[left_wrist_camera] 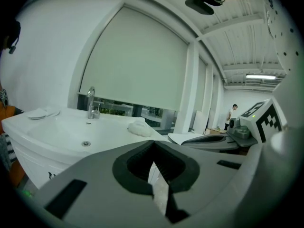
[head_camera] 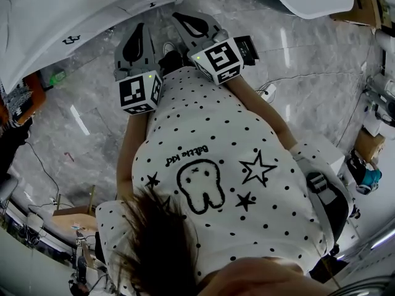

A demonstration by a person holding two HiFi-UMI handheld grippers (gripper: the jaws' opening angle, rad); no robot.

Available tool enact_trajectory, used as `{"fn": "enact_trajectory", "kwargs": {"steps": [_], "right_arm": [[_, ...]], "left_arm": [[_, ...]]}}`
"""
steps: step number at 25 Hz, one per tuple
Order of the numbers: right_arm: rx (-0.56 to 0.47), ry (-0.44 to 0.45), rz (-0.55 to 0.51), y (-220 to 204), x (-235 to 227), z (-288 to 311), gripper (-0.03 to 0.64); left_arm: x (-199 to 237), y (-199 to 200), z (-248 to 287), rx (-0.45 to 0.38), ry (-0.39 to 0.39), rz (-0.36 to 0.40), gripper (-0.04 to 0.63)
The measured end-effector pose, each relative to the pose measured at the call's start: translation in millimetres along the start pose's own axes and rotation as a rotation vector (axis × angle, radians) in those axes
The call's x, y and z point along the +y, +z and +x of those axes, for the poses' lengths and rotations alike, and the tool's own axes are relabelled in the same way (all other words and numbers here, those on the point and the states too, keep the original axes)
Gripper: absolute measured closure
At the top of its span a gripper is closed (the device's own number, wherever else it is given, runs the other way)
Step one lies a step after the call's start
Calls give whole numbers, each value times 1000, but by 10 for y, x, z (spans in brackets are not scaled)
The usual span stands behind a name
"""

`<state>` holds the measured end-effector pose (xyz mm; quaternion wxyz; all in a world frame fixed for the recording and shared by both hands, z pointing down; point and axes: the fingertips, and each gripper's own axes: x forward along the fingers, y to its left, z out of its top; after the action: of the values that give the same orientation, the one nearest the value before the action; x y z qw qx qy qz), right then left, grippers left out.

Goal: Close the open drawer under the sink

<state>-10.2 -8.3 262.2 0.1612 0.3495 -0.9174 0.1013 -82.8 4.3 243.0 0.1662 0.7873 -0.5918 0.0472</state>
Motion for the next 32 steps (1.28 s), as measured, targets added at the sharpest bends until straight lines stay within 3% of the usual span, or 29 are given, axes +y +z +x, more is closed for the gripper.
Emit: {"fn": "enact_trajectory", "kwargs": {"steps": [32], "right_arm": [[17, 4, -29, -74, 49, -15, 603]], "left_arm": [[-35, -14, -15, -8, -32, -4, 591]]}}
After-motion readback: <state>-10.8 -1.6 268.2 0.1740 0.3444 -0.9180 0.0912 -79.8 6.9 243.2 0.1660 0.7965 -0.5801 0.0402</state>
